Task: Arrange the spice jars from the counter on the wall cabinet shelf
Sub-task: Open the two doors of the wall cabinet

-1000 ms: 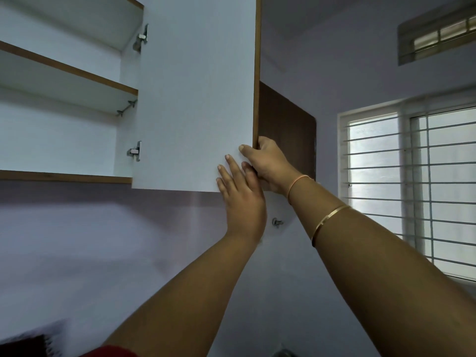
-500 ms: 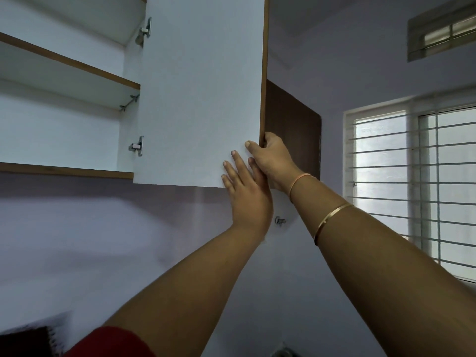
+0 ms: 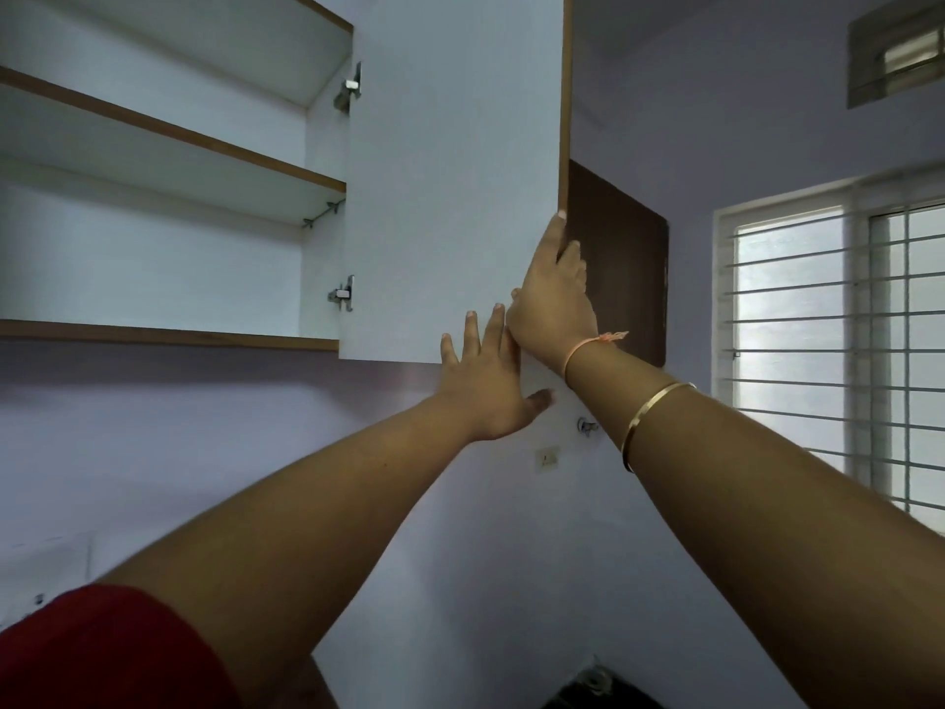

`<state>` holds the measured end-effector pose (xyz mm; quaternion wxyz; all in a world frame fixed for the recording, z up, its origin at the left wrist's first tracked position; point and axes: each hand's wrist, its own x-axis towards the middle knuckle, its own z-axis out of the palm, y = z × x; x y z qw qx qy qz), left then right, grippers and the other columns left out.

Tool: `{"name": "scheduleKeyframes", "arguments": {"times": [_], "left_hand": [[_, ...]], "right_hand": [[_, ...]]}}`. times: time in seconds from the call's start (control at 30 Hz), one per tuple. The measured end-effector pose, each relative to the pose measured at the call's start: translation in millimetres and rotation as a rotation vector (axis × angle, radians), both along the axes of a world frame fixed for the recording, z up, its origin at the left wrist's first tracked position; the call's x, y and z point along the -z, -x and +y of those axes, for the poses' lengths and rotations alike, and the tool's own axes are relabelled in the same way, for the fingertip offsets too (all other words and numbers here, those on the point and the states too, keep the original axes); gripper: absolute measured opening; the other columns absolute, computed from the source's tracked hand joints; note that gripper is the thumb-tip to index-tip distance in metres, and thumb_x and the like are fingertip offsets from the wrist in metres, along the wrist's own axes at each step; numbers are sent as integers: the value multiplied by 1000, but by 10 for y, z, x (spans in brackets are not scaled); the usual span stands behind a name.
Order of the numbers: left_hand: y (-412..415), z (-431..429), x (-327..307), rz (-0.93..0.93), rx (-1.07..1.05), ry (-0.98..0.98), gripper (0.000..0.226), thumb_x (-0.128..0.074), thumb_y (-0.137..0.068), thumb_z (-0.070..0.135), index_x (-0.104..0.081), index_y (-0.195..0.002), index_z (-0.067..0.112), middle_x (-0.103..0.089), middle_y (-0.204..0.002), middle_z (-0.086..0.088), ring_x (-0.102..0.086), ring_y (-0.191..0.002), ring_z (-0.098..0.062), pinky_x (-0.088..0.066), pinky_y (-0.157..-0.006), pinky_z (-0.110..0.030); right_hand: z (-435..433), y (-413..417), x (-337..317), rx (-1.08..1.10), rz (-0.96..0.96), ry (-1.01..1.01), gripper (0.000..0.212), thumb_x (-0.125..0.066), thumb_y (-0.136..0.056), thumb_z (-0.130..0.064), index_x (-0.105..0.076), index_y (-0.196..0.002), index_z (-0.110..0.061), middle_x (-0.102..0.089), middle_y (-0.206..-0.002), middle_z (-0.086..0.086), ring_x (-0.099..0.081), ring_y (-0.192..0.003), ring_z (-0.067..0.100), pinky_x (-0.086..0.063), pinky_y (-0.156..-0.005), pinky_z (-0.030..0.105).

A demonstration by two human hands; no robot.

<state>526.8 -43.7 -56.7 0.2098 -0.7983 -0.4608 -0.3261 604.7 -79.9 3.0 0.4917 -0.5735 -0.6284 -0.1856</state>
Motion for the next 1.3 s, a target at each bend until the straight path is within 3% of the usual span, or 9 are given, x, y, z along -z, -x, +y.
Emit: {"name": "scheduleKeyframes", "arguments": {"times": [0.07, 0.17, 0.53, 0.9, 1.3], "left_hand": [[191, -87, -25, 15, -36, -10, 93, -39, -87, 67, 10, -151, 21, 13, -159, -5, 17, -144, -33, 5, -114, -56], [510, -211, -86, 24, -73, -24, 93, -37, -88, 67, 13, -150, 19, 14, -159, -8, 20, -143, -34, 6, -114, -56], [1965, -614, -256, 92, -379, -227, 87, -34, -89, 65, 2, -151, 17, 6, -159, -14, 16, -143, -39, 4, -111, -61], [3402, -1002, -280, 112, -642, -246, 87, -36, -90, 63, 1, -151, 13, 5, -158, -18, 15, -144, -38, 5, -115, -53], [4376, -959, -203, 123, -852, -215, 90, -39, -88, 62, 2, -150, 12, 6, -157, -19, 15, -144, -38, 6, -116, -52]], "right_hand": [[-62, 156, -1, 131, -144, -52, 88, -55, -94, -26, 10, -151, -10, 5, -158, 24, 3, -147, 40, -14, -119, 43], [-141, 400, -34, 200, -272, -91, 80, -45, -97, -36, 5, -152, -8, 9, -158, 23, 10, -146, 40, -1, -119, 43], [-385, 1481, -125, -14, -304, -48, 69, -38, -99, -26, -1, -151, -2, 1, -157, 27, 6, -147, 39, -5, -120, 43], [-384, 2702, -70, -201, -302, -35, 66, -39, -98, -22, -4, -151, -2, -4, -157, 27, 3, -147, 39, -8, -120, 43], [-21, 3633, 83, -393, -311, -35, 64, -36, -99, -25, -6, -151, -2, -6, -156, 27, 0, -147, 39, -11, -119, 44]]}}
